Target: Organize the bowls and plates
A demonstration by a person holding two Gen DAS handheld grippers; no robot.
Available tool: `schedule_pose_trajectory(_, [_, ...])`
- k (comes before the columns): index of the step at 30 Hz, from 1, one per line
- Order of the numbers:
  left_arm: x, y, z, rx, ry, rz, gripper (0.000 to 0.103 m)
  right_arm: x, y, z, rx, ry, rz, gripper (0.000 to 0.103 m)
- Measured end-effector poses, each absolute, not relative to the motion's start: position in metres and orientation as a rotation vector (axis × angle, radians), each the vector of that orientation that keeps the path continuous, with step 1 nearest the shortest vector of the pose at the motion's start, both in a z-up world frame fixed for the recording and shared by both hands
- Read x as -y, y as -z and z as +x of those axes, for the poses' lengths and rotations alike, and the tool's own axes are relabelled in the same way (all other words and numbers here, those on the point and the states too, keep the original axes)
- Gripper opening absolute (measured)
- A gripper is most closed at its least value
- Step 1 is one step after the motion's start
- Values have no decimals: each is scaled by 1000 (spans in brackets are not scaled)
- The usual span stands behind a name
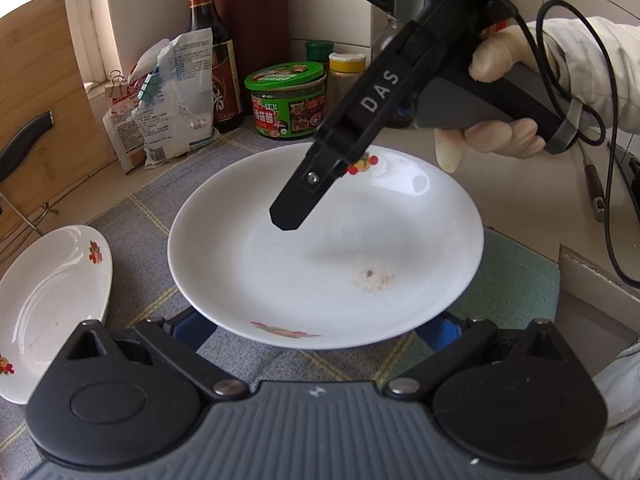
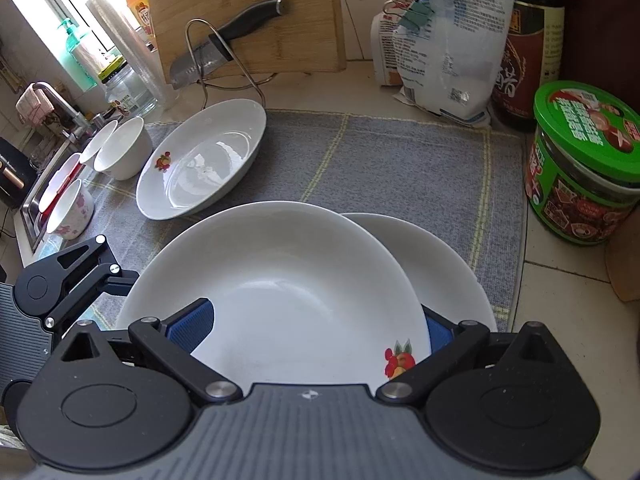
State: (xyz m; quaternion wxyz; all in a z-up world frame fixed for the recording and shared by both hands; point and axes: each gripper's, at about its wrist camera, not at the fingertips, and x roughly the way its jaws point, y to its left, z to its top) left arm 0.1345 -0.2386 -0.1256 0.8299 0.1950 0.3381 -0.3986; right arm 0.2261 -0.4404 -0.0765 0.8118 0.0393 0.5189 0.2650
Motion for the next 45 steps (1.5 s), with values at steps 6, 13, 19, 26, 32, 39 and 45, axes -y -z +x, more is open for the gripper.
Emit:
schedule_pose_trajectory(6, [243,129,140,-736,844,430,102,446,83,228,-1114,-560,110,103])
schedule_pose_trajectory(13, [246,131,144,-746,854,438,102,451,88,229,-1118,-549,120,103])
schedule_pose_trajectory(19, [248,133,146,-749,862,448,102,452,92,228,-1121,-534,113,103])
schedule_pose_trajectory(26, [252,133,147,-753,870,473,103,455,90,227,-1116,-521,118,103])
schedule_pose_trajectory(32, [255,133,149,-761,884,481,103,457,89,224,-1120,-505,119,103])
schedule_pose_trajectory(39, [255,133,150,-769,896,478,102,459,87,222,-1120,-480,118,103])
schedule_pose_trajectory(45, [253,131,149,-767,898,478,102,461,86,221,-1118,-470,120,103])
